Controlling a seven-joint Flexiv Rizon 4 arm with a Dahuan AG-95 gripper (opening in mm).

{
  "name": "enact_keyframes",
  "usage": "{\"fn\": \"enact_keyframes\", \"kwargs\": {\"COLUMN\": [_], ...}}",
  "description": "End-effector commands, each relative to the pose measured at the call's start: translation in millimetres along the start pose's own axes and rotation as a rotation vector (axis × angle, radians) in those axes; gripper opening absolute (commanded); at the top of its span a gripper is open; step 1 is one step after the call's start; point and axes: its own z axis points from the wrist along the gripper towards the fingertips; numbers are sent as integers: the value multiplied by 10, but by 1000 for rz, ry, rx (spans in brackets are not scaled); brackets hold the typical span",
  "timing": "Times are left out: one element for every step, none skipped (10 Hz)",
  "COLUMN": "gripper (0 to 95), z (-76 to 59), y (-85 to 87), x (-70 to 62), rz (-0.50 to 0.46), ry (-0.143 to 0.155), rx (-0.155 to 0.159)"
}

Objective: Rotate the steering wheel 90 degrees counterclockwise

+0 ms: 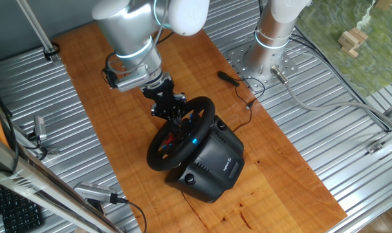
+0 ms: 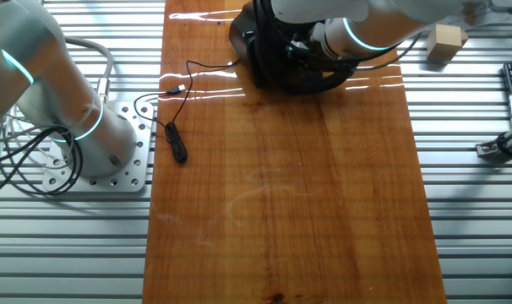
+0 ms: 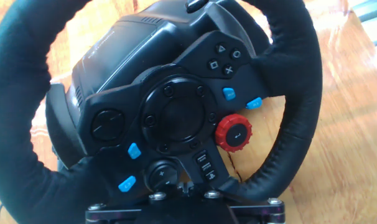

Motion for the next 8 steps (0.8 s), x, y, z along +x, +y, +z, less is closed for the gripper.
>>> {"fn": "enact_keyframes", "kwargs": {"gripper": [0,0,0,0,0,0,0,0], "z": [-7,-21,-30,-35,-66,-121,-235,-338], "y": [-27,-44,-56,-63,-89,-118,-159,-171], "x": [-24,-35,-43,-49,-62,-72,-86,-89], "rz": [-8,-12,-12,-11,1,6,2,20], "ry": [-8,-6,-8,-6,5,16,40,59], "rx": [5,6,5,3,-14,-26,-37,-45]}}
